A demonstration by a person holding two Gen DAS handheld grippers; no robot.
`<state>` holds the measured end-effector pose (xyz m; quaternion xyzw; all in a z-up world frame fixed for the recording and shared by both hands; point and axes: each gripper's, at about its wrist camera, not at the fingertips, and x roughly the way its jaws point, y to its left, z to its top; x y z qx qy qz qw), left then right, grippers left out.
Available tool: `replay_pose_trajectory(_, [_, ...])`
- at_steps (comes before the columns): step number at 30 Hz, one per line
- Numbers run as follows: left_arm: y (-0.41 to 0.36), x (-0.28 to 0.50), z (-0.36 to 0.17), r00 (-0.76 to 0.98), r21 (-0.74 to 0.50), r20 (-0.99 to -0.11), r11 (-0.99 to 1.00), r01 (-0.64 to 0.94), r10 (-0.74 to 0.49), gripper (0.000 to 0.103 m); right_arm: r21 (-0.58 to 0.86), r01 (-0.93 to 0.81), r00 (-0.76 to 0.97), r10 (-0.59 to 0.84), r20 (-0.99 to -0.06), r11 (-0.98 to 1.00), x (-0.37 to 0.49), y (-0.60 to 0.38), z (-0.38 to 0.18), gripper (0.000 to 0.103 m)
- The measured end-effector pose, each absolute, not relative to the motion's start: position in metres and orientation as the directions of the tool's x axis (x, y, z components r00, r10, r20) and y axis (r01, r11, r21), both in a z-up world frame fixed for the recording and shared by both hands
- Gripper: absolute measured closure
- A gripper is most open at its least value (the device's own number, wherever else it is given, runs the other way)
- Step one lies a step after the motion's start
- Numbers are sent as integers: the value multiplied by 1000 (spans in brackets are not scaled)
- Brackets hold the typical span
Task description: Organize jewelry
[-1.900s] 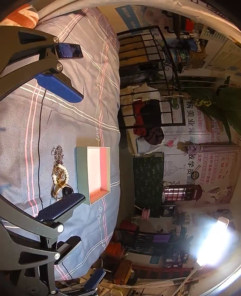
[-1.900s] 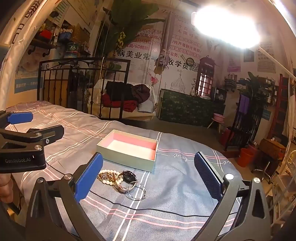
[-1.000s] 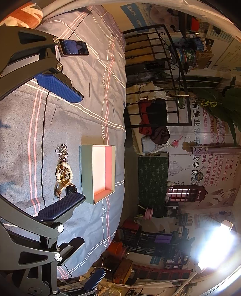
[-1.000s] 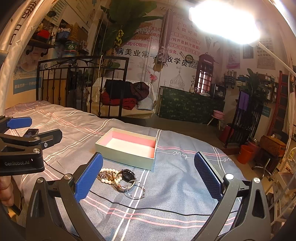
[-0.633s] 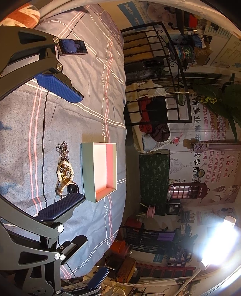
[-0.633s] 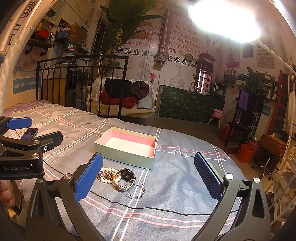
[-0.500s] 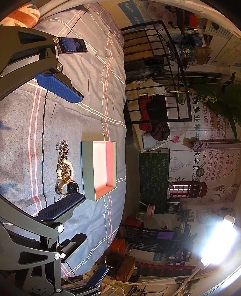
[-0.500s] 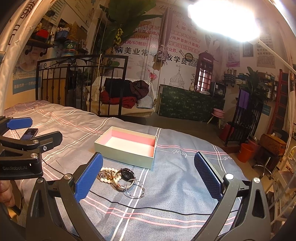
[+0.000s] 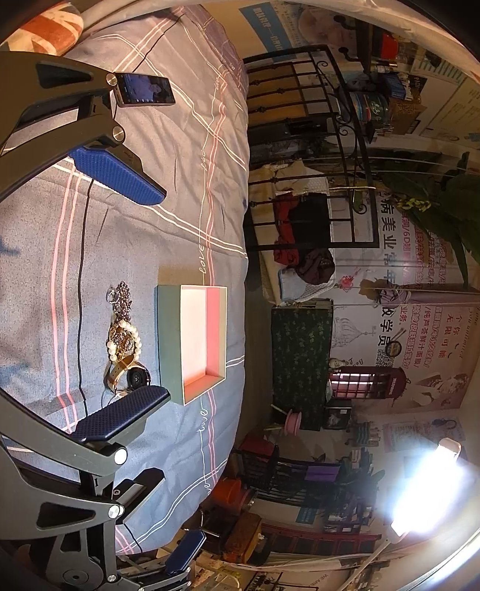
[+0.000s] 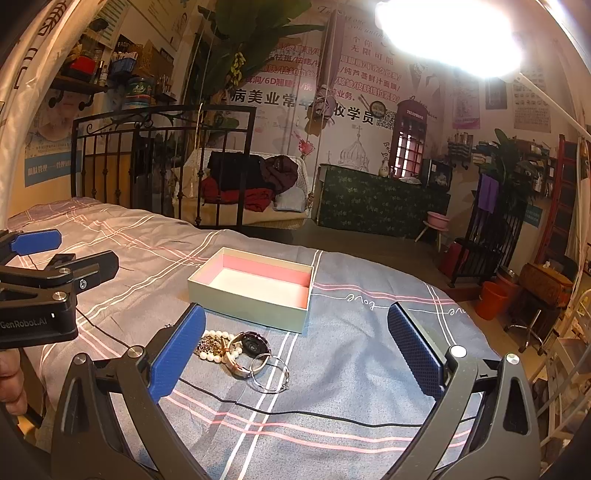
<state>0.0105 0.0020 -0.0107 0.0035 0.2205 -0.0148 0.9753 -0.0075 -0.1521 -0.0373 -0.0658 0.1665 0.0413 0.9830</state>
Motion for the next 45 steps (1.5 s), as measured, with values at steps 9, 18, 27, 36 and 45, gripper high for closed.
replay_pose_trajectory(9, [5,13,-12,904,-8,-425,999,46,-45,6,-111,-101,937,57,-344,989,-5,-152,-35,6])
replay_pose_trajectory(18, [6,20,-16,887,-17,-457,998,65,-66,6,-110,-108,931,62,-359,988,-2,-152,-33,6])
replay_pose_trajectory(27, [7,24,-21,882,-17,-467,998,65,-65,6,-110,-113,926,64,-373,987,2,-151,-32,6])
replay_pose_trajectory(36, [8,32,-26,870,-26,-488,998,64,-68,6,-107,-118,917,67,-394,987,9,-151,-31,6])
replay_pose_trajectory(45, [19,61,-50,777,-35,-624,997,69,-76,6,-121,-163,868,84,-490,979,34,-146,-47,6])
